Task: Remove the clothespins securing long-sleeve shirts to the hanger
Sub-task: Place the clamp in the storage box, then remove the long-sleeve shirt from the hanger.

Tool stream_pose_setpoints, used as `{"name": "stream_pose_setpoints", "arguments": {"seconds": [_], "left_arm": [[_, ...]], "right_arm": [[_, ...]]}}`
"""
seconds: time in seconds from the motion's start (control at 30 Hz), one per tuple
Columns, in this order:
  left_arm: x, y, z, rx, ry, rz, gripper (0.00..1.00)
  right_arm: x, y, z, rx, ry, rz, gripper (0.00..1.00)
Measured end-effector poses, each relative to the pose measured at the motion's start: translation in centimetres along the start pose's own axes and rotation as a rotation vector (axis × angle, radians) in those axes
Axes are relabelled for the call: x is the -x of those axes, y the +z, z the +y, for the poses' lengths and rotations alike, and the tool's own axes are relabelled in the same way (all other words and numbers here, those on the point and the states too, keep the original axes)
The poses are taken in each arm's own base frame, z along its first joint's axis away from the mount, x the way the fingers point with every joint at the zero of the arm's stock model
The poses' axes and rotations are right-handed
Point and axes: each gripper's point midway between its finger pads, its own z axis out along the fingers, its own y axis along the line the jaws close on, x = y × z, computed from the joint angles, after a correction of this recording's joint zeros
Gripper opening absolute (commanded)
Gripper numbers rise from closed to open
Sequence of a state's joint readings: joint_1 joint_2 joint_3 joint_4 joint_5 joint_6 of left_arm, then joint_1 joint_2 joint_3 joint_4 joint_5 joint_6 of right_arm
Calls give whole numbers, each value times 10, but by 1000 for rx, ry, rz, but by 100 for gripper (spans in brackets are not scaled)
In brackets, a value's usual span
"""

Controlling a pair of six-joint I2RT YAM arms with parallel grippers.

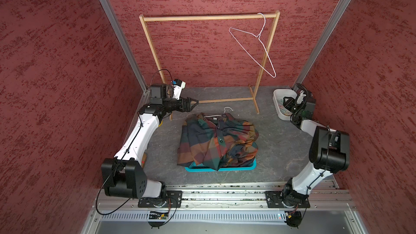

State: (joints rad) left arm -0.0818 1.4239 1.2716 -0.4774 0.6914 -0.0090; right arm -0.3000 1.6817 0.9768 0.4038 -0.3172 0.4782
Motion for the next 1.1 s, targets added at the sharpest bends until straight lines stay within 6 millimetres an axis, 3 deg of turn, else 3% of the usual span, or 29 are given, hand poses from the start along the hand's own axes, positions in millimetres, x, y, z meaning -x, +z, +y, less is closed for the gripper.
{"name": "stream_pose_setpoints", "arguments": {"seconds": [0.13,0.3,0.37,0.43,0.5,0.63,0.77,0.93,1.1], "left_arm": [[-22,17,-12,-45,-20,91,79],[-53,43,-34,-112,-18,215,63],[-66,51,-42,-132,-18,266,42],[-78,57,-46,-141,-23,309,15],[-87,60,-51,-147,-29,344,0],[-101,62,-63,-156,-21,383,0],[-127,61,-79,-172,-23,433,0],[-168,58,-95,-184,-47,488,0],[-199,47,-97,-174,-93,495,0]], "right_arm": [[14,-38,43,69,-58,-72,49],[-2,-77,101,164,-147,-82,49],[-12,-94,122,197,-186,-72,49],[-15,-109,135,215,-214,-72,49],[-15,-123,149,233,-242,-79,49],[-19,-146,173,270,-294,-78,50],[-35,-149,203,327,-345,-7,50],[-79,-132,245,435,-407,159,50],[-126,-105,279,544,-446,351,51]]}}
